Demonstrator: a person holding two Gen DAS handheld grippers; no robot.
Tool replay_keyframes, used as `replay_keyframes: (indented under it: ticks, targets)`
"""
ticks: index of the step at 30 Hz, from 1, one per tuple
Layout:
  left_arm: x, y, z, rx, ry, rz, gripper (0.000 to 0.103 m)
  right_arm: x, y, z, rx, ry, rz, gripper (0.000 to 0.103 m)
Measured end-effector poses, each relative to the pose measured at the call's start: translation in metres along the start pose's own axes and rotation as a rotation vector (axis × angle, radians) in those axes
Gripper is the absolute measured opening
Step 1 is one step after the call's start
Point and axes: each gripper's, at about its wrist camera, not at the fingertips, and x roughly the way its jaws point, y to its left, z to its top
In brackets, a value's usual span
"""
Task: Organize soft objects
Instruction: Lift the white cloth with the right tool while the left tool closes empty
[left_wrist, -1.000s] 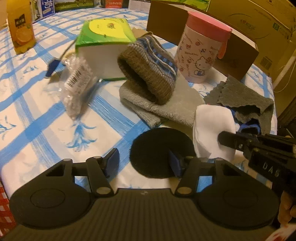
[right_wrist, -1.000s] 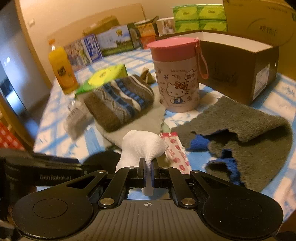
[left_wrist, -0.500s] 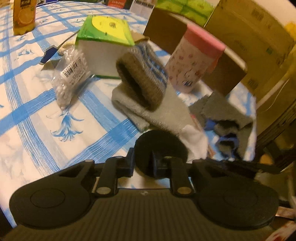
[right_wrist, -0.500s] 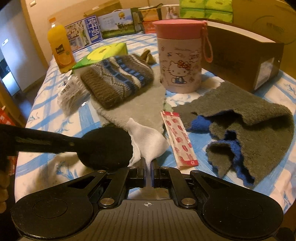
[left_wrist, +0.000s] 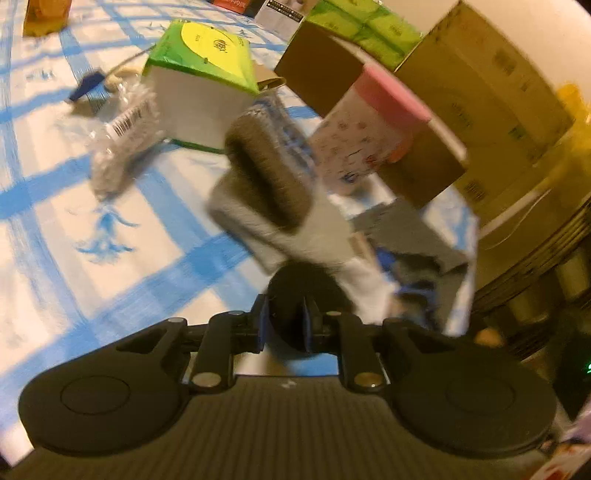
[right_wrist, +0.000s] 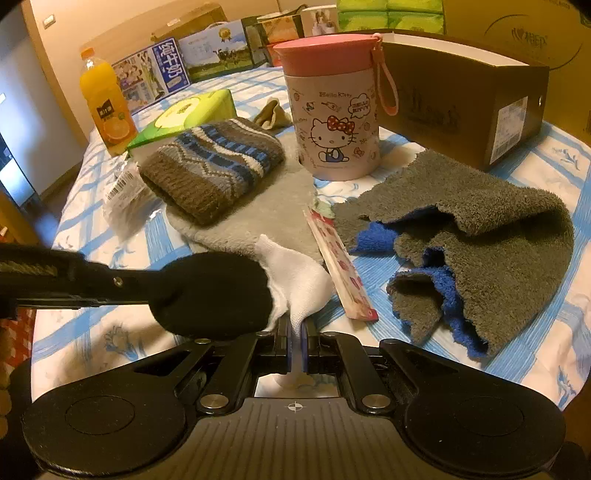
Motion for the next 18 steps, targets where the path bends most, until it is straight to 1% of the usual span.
replay_keyframes:
  ticks: [2, 4, 5, 7, 10, 11, 12, 14, 15, 18]
  targets:
    - [0.001, -0.005, -0.002, 0.089, -0.012, 0.053, 0.016, -0.001, 0.001, 0.0, -0.02, -0.001, -0.008, 0.005]
    - [0.004, -0.008, -0.004, 0.154, -0.003, 0.072, 0.025, -0.001, 0.001, 0.0, -0.021, 0.0, -0.007, 0.005]
    - [0.009, -0.008, -0.003, 0.168, 0.012, 0.073, 0.034, 0.0, 0.0, 0.0, -0.017, 0.0, -0.005, 0.005]
    - [0.019, -0.007, -0.005, 0.18, 0.034, 0.076, 0.038, 0.001, -0.001, 0.0, -0.015, 0.001, -0.004, 0.005]
    - [0.024, -0.01, -0.008, 0.207, 0.022, 0.052, 0.05, 0.002, 0.001, -0.001, -0.031, 0.001, -0.009, 0.005]
    - [0.025, -0.012, -0.01, 0.215, 0.018, 0.046, 0.05, 0.002, 0.001, -0.001, -0.031, 0.001, -0.008, 0.005]
    - [0.025, -0.015, -0.011, 0.232, 0.015, 0.039, 0.045, 0.002, 0.001, -0.002, -0.027, 0.001, -0.007, 0.005]
    - [0.026, -0.017, -0.012, 0.242, 0.011, 0.035, 0.04, 0.003, 0.0, -0.002, -0.017, 0.001, -0.003, 0.005]
    - [0.026, -0.016, -0.011, 0.23, 0.011, 0.025, 0.029, 0.003, -0.001, -0.002, -0.013, 0.0, -0.001, 0.005]
    - [0.022, -0.007, -0.006, 0.158, 0.021, -0.008, 0.018, 0.002, -0.002, -0.002, -0.003, -0.003, 0.004, 0.005]
